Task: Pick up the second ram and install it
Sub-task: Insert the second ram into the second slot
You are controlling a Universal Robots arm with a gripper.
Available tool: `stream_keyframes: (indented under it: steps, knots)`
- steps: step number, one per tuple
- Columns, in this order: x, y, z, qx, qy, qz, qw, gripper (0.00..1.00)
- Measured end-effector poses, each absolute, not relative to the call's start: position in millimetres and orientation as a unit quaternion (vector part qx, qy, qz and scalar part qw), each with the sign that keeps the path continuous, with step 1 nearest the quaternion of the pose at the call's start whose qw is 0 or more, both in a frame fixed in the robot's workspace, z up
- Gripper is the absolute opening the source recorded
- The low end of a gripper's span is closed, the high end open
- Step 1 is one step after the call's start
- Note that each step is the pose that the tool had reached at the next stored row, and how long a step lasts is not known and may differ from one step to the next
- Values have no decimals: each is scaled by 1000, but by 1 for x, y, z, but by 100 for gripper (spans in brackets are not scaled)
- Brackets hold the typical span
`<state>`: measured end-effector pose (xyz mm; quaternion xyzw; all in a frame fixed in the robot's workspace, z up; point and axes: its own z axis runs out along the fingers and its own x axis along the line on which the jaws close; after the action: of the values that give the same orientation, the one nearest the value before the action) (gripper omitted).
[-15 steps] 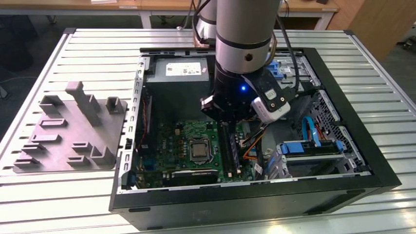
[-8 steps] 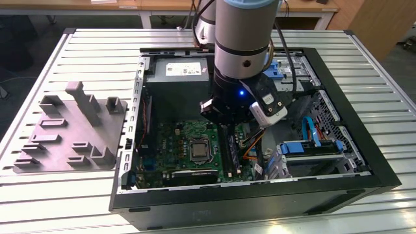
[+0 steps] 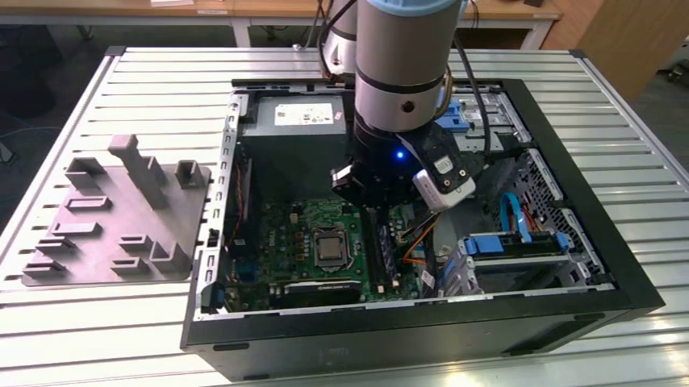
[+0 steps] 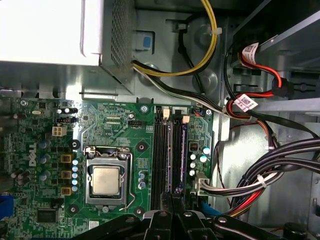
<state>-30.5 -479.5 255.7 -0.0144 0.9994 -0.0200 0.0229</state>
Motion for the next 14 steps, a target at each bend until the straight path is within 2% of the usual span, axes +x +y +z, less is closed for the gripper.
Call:
stream_keyframes:
  steps: [14]
  knots:
    - [-36,-480,241,-14,999,-20,23,11]
